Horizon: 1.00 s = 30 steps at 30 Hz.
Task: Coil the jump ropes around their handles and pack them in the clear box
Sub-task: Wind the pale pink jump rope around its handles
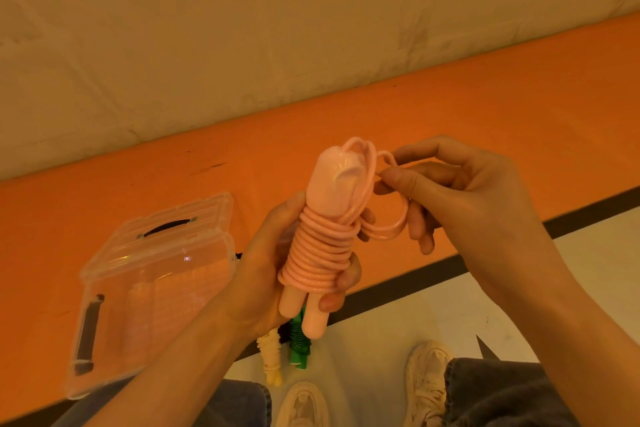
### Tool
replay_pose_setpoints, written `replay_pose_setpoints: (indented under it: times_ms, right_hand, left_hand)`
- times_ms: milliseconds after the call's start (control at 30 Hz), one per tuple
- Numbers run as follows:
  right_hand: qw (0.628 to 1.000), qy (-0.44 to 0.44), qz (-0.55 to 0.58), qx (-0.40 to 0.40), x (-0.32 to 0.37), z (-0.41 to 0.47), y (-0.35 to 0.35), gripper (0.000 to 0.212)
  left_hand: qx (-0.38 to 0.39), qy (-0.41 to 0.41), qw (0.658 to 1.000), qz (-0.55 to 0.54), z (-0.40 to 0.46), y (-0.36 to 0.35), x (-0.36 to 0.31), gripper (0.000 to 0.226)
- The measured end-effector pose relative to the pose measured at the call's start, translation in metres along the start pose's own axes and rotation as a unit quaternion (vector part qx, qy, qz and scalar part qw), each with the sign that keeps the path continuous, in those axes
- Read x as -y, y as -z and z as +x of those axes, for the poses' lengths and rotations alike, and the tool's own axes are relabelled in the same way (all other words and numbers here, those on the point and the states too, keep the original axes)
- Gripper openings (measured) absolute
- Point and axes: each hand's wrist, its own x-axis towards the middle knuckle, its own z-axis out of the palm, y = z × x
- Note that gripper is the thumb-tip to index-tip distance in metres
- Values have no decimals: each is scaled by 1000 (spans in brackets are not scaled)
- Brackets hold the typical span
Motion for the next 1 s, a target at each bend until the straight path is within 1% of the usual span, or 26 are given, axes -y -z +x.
replay_pose_setpoints:
  times_ms: [100, 200, 300, 367, 433, 500, 567, 700, 767, 1000]
  right_hand:
    - [999, 16, -45, -4, -2, 0, -1, 15]
    - [992, 39, -116, -17, -6, 1, 0, 22]
    - [973, 57, -223, -3, -9, 1, -2, 29]
    - [968, 63, -244, 1, -10, 1, -5, 28]
    - [974, 61, -217, -12, -8, 2, -5, 26]
    - [985, 56, -159, -35, -4, 2, -5, 28]
    - [989, 55, -134, -43, -1, 1, -5, 27]
    - [983, 57, -172, -5, -3, -1, -9, 10]
    - [984, 46, -171, 5, -4, -1, -8, 11]
    - [997, -1, -75, 24, -1, -1, -7, 15]
  left_hand:
    - [23, 10, 998, -60, 0, -1, 2, 54]
    - [21, 14, 997, -73, 1, -1, 5, 55]
    - [15, 10, 997, -69, 1, -1, 5, 53]
    - [17, 9, 998, -62, 1, -1, 5, 53]
    - [15, 7, 998, -67, 1, -2, 4, 52]
    - [12, 5, 997, -77, 1, -2, 3, 52]
    - [7, 3, 997, -83, 1, -2, 3, 52]
    - [8, 1, 997, -81, 0, -2, 4, 52]
    - [-4, -4, 998, -70, 0, -2, 3, 52]
    - [-42, -44, 998, 13, 2, -1, 2, 53]
